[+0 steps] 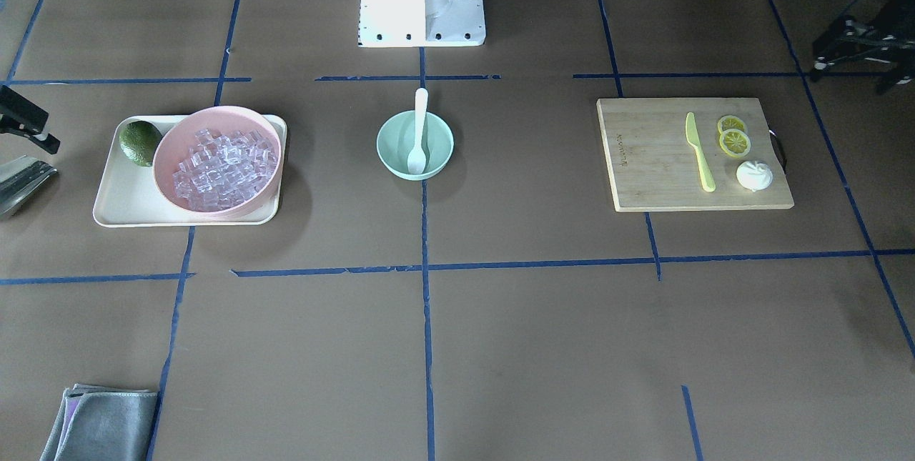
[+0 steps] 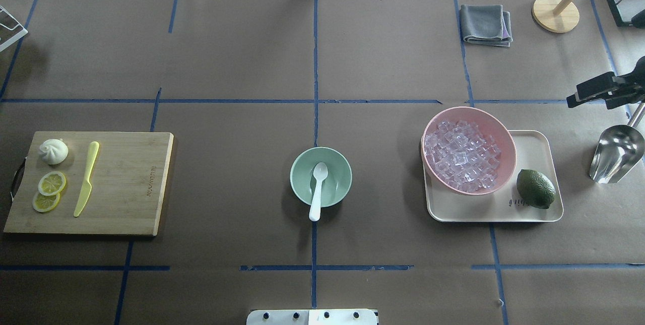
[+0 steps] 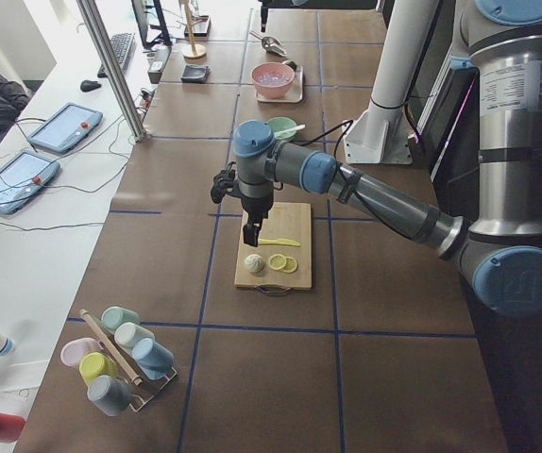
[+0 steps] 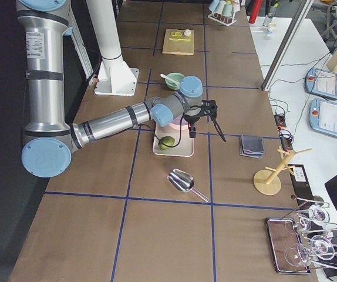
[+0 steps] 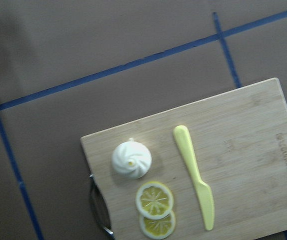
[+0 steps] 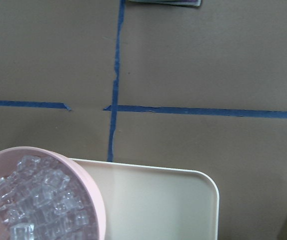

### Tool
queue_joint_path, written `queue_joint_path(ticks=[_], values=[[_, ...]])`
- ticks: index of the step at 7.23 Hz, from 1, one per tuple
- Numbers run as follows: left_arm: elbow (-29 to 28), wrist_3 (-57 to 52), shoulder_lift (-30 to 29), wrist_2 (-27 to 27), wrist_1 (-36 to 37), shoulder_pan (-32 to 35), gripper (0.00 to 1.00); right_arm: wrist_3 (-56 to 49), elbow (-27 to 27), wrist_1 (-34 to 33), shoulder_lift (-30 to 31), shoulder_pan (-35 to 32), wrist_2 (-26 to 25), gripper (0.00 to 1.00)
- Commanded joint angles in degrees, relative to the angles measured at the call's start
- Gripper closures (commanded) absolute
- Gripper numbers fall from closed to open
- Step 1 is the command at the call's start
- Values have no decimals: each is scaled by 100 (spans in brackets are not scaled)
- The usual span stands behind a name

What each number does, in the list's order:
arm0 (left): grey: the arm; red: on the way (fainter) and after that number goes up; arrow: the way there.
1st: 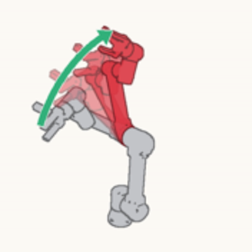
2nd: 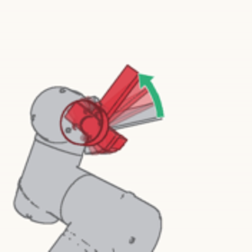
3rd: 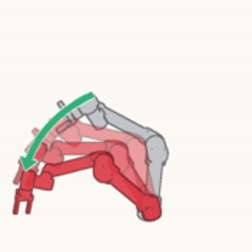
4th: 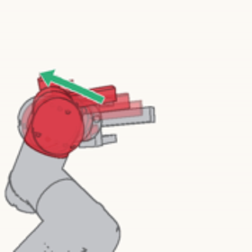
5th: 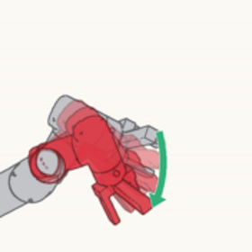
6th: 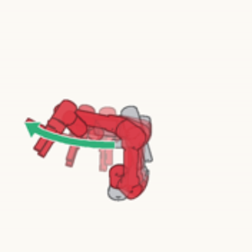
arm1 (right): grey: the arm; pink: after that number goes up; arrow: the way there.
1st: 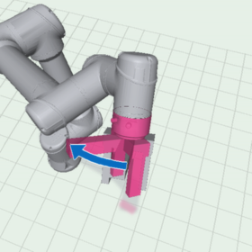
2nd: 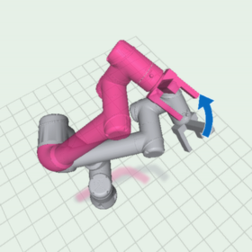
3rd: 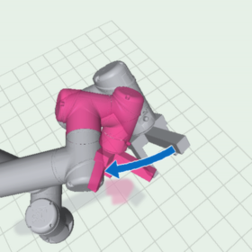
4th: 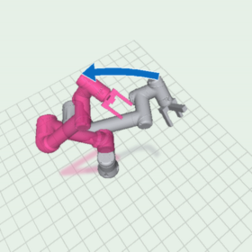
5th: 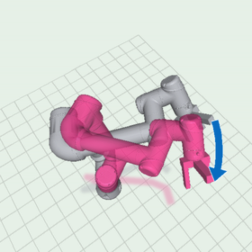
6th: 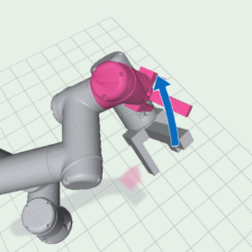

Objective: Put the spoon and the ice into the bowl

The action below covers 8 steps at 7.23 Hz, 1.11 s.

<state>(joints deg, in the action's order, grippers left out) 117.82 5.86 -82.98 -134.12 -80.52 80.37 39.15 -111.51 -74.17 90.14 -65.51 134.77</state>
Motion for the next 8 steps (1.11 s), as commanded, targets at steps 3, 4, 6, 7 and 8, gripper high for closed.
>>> queue_joint_path(ticks=[3, 4, 6, 7, 8], values=[[-919, -1271, 238, -115, -104, 1051, 0, 1450, -310, -36, -618, 1529, -1195, 0], [-1067, -1280, 247, -114, -104, 1051, 0, 1837, -310, -36, -803, 1924, -1599, 0], [-1113, -1289, 230, -158, -113, 1051, 0, 2183, -267, -447, -1242, 2549, -2251, 1], [-1104, -1289, 221, -158, -121, 1051, 0, 2202, -153, -414, -1209, 2744, -2410, 1], [-1104, -1289, 212, -167, -121, 1051, 0, 2202, -126, -414, -1200, 2850, -2481, 1]])
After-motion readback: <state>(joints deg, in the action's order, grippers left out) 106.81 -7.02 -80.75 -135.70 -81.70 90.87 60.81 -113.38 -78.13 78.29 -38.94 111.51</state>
